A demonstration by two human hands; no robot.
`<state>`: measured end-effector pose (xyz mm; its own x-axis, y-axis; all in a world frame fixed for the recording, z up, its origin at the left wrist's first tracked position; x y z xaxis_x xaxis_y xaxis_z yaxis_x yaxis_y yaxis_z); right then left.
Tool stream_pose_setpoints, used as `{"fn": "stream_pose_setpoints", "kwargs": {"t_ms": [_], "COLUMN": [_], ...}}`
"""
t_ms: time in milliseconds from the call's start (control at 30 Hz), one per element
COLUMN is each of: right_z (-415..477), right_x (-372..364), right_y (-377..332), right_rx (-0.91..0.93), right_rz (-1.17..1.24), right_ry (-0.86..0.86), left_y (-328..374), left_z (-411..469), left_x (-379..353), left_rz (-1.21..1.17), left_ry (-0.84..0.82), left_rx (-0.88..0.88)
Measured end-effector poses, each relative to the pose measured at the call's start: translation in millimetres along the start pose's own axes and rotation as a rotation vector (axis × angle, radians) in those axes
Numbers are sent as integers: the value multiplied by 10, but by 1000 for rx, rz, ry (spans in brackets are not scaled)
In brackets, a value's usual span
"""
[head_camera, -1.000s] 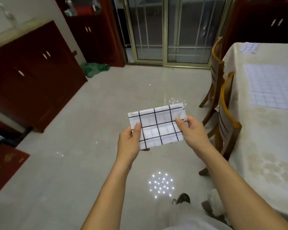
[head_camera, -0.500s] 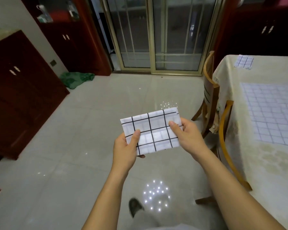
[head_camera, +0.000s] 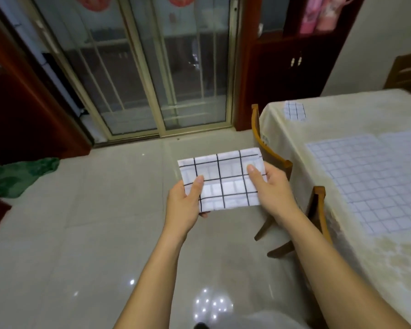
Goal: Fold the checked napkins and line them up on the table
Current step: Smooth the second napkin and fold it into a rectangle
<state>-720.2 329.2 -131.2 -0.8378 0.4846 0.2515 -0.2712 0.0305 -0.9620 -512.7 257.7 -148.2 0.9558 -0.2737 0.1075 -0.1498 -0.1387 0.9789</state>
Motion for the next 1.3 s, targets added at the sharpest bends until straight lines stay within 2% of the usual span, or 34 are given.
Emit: {"fn": "stream_pose_setpoints", "kwargs": {"t_ms": [233,333,467,633,767,967,1300], "right_z": [939,1553,2463,3564,4156,5108,6907], "right_x": [135,169,72,-30,-77,-336,-493], "right_y": [385,530,614,398,452,611,404], "right_rx": [-76,-80,-92,-49,-28,-47,5], "right_rz": [-1,-23,19,52,18,-16,-34], "right_ry": [158,182,124,54,77,63,277], "left_y": [101,254,546,952,1058,1035,1751], "left_z": [1165,1764,2506,3389,3922,4978,7104], "left_x": [-426,-597,-724,-804,-882,-910,-1102], "left_rz": [72,149,202,178,163,142,164], "left_ry": [-163,-151,-85,19,42,-1,-187], "left_rx": [12,-36,-57,-82,-68,-52,-148]}}
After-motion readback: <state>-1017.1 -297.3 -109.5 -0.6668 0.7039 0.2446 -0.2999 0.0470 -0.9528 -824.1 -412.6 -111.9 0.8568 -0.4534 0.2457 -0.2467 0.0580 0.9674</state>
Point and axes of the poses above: each hand's wrist, its own z-axis towards the middle knuckle, its own x-axis out of the back of the hand, y = z × x, the point moved 9 cm from there along z, towards the middle knuckle, and after that the axes turned 3 degrees about x, right-handed, at the moved point
